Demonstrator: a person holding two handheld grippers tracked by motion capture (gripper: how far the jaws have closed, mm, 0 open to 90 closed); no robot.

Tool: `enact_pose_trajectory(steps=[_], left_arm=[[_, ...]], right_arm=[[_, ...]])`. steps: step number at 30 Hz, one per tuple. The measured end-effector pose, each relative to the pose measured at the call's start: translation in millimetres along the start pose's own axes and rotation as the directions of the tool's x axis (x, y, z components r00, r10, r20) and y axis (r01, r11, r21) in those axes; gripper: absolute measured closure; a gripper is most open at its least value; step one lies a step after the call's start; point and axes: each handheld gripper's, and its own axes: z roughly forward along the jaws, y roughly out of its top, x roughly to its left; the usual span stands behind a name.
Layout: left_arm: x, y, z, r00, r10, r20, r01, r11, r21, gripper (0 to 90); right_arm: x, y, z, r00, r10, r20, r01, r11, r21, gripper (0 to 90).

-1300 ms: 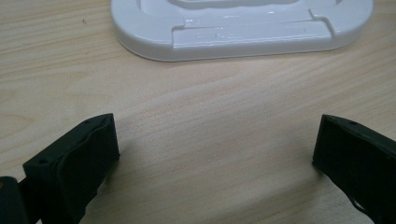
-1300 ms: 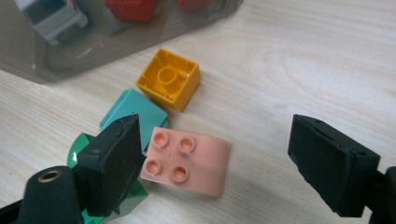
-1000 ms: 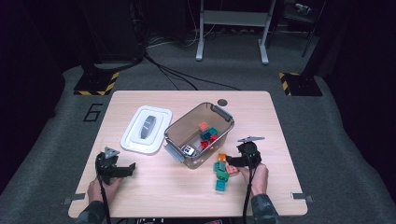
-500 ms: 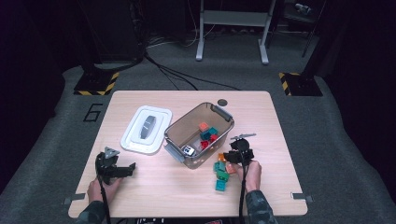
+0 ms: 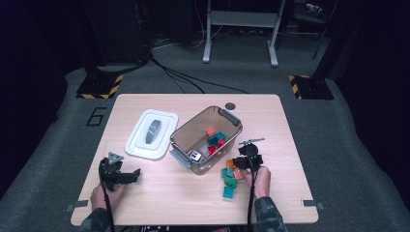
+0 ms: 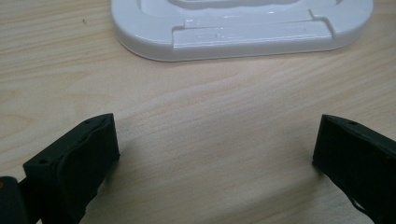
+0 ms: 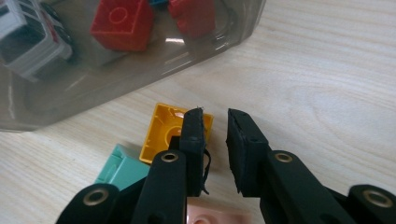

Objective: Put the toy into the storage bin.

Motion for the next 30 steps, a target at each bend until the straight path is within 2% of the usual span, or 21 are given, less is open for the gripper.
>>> enact_pose_trajectory(steps=[1,2,6,7,15,23,24,30], left_arm=[[0.0,0.0,0.0,1.0000,0.000,0.000,0.000,1.0000,0.000,0.0],[0.0,0.0,0.0,1.0000,0.000,0.000,0.000,1.0000,0.000,0.0],[0.1,0.0,0.0,1.0000,0.001,0.000,-0.001,1.0000,0.000,0.0],[0.0,0.0,0.0,1.0000,0.000,0.000,0.000,1.0000,0.000,0.0],[0.1,0.0,0.0,1.0000,0.000,0.000,0.000,1.0000,0.000,0.0],[0.1,0.0,0.0,1.0000,0.001,0.000,-0.001,1.0000,0.000,0.0],[0.0,0.0,0.0,1.0000,0.000,0.000,0.000,1.0000,0.000,0.0],[0.1,0.0,0.0,1.0000,0.001,0.000,-0.001,1.0000,0.000,0.0]], right_arm=[[0.0,0.0,0.0,1.0000,0.000,0.000,0.000,1.000,0.000,77.2],[1.1,0.1,-0.2,1.0000,0.000,-0.004,0.000,1.000,0.004,82.5],[1.4,-0.5,0.4,1.0000,0.003,-0.008,-0.003,1.000,-0.008,87.6],[1.1,-0.7,0.2,0.9998,0.008,-0.017,-0.008,1.000,-0.010,87.9],[-1.0,0.9,-5.8,1.0000,-0.001,0.009,0.002,1.000,-0.024,88.4],[-3.9,6.3,-21.6,0.9996,-0.004,0.027,0.006,0.998,-0.064,88.4],[-3.7,6.9,-23.6,0.9996,0.009,0.028,-0.007,0.998,-0.068,88.4],[-10.4,11.8,-34.9,0.9993,0.013,0.034,-0.010,0.996,-0.091,88.4]])
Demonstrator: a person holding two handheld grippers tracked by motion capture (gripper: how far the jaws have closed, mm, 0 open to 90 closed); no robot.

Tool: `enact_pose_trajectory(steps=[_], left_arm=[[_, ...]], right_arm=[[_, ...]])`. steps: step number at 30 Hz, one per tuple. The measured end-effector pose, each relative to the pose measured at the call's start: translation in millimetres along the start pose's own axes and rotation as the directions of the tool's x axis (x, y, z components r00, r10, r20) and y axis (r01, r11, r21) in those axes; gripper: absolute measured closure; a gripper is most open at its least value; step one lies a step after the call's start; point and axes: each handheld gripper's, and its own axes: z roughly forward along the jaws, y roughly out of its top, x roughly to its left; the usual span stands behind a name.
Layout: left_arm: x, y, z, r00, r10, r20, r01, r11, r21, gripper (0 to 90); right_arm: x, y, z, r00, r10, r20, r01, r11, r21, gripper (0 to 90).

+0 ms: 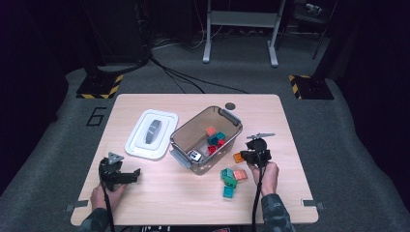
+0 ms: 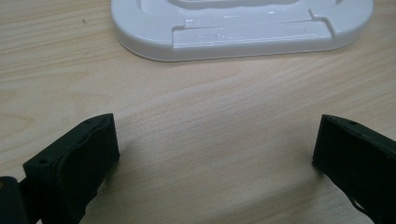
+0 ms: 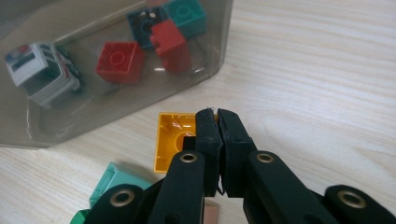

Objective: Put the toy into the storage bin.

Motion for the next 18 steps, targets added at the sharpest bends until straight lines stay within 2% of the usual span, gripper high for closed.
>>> enact_pose_trajectory(steps=[8,18], left_arm=[[-0.1,0.0,0.0,1.0000,0.000,0.000,0.000,1.0000,0.000,0.0],[-0.1,0.0,0.0,1.0000,-0.001,0.000,0.001,1.0000,0.000,0.0]], right_arm=[[-10.3,11.3,-16.5,0.9996,-0.013,0.024,0.013,1.000,-0.027,88.4],[-14.6,23.0,-32.7,0.9991,-0.004,0.042,0.006,0.998,-0.055,88.4]])
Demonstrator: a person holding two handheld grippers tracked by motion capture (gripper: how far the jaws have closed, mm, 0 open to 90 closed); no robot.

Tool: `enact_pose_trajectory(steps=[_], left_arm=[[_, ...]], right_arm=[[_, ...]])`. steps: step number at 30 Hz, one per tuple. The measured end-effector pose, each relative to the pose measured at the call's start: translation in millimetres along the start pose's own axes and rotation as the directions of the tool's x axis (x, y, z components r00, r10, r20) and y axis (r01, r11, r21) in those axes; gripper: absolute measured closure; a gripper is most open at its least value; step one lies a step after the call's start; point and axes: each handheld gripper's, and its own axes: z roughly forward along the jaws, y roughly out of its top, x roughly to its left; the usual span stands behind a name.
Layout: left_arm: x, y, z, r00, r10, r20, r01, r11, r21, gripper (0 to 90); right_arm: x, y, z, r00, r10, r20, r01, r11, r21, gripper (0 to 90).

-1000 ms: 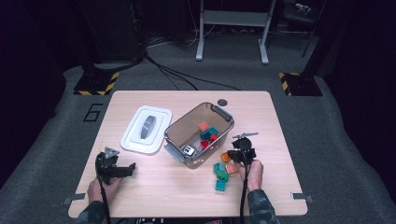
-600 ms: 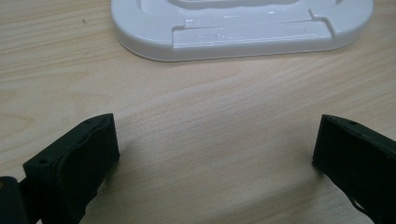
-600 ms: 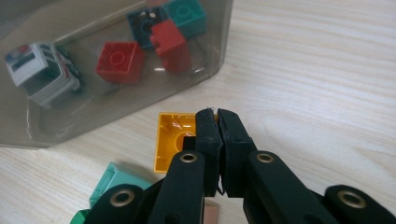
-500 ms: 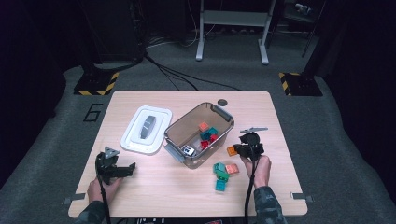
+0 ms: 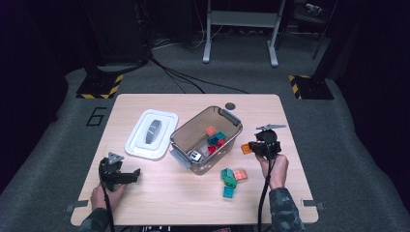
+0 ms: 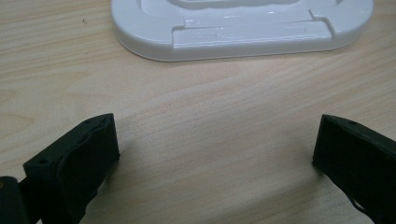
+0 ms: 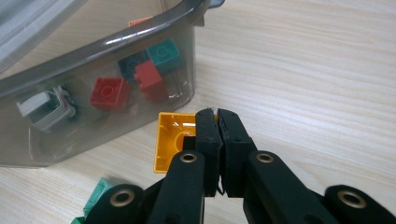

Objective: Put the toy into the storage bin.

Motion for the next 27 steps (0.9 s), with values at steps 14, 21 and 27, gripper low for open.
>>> enact_pose_trajectory(steps=[14,21,27], left_arm=[[0.0,0.0,0.0,1.0000,0.001,0.000,-0.001,1.0000,0.000,0.0],[0.0,0.0,0.0,1.0000,0.001,0.000,-0.001,1.0000,0.000,0.0],[0.0,0.0,0.0,1.0000,0.001,0.000,-0.001,1.0000,0.000,0.0]], right_arm=[[-6.8,23.3,-24.3,0.9997,-0.010,0.021,0.011,0.999,-0.030,88.4],[-6.6,36.0,-35.0,0.9995,-0.014,0.027,0.016,0.999,-0.046,88.5],[-3.8,52.8,-45.2,0.9990,-0.030,0.032,0.032,0.996,-0.083,88.4]])
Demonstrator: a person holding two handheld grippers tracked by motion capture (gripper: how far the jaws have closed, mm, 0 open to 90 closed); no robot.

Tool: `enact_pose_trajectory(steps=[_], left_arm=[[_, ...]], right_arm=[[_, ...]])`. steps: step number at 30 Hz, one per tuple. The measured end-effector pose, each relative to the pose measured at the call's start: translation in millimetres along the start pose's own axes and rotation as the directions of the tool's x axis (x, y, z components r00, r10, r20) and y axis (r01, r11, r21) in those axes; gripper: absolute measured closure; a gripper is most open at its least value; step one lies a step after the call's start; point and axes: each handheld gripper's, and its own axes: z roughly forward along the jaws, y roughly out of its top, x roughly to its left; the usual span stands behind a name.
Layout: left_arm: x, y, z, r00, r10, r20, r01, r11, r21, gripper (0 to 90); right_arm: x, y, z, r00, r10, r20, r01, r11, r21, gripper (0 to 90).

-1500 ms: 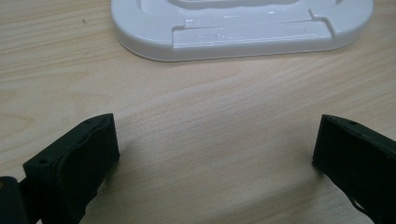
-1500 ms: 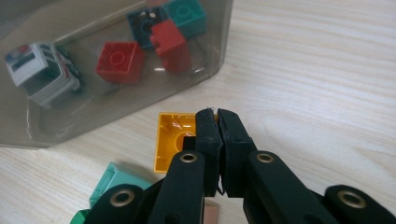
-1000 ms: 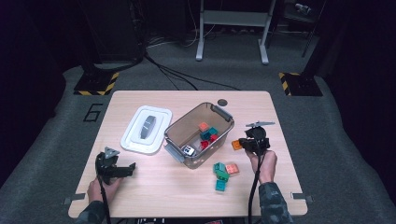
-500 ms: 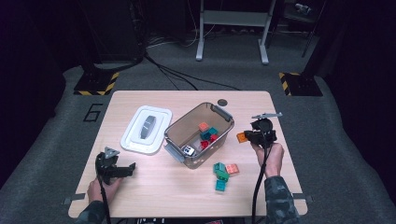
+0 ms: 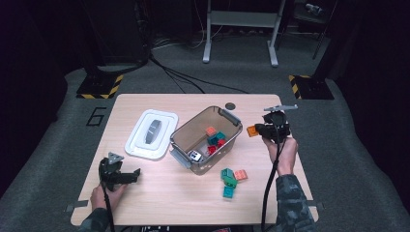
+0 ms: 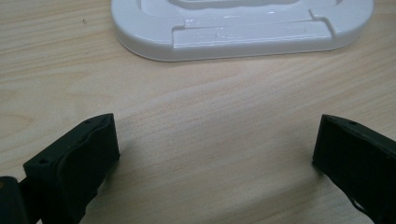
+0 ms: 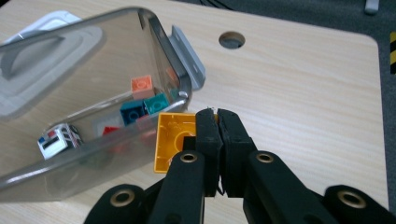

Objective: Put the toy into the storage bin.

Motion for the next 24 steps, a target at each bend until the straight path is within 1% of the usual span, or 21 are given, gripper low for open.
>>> enact_pose_trajectory(steps=[3,7,9,14,16,17,19,21,23,24], left_arm=[[0.0,0.0,0.0,1.0000,0.000,0.000,0.000,1.0000,0.000,0.0],[0.0,0.0,0.0,1.0000,0.000,0.000,0.000,1.0000,0.000,0.0],[0.0,0.0,0.0,1.0000,0.000,0.000,0.000,1.0000,0.000,0.0],[0.1,0.0,0.0,1.0000,0.000,0.000,0.000,1.0000,0.000,0.0],[0.0,0.0,0.0,1.0000,-0.001,0.000,0.001,1.0000,0.000,0.0],[0.0,0.0,0.0,1.0000,-0.001,0.000,0.001,1.0000,0.000,0.0],[0.0,0.0,0.0,1.0000,0.000,0.000,0.000,1.0000,0.000,0.0],[0.0,0.0,0.0,1.0000,-0.001,0.000,0.001,1.0000,0.000,0.0],[0.0,0.0,0.0,1.0000,0.000,0.000,0.000,1.0000,0.000,0.0],[0.0,0.0,0.0,1.0000,0.000,0.000,0.000,1.0000,0.000,0.0]], right_arm=[[3.0,8.4,-2.5,0.9999,-0.014,0.000,0.014,1.000,-0.015,88.5],[7.7,18.8,-0.3,0.9996,-0.027,-0.007,0.027,0.999,-0.017,88.5],[11.2,23.0,2.9,0.9996,-0.026,-0.011,0.026,1.000,-0.011,88.4],[20.9,31.1,15.8,0.9978,-0.061,-0.028,0.061,0.998,-0.002,88.4],[26.0,34.0,21.7,0.9974,-0.062,-0.037,0.063,0.998,0.010,88.4],[27.9,35.5,25.2,0.9964,-0.075,-0.039,0.075,0.997,0.009,88.4],[32.6,38.1,31.2,0.9956,-0.085,-0.039,0.086,0.996,0.021,88.4],[35.8,39.2,38.1,0.9939,-0.099,-0.049,0.100,0.995,0.026,88.4],[39.5,39.1,44.2,0.9945,-0.094,-0.046,0.096,0.994,0.045,88.3],[40.1,38.3,47.8,0.9940,-0.100,-0.044,0.102,0.993,0.052,88.3]])
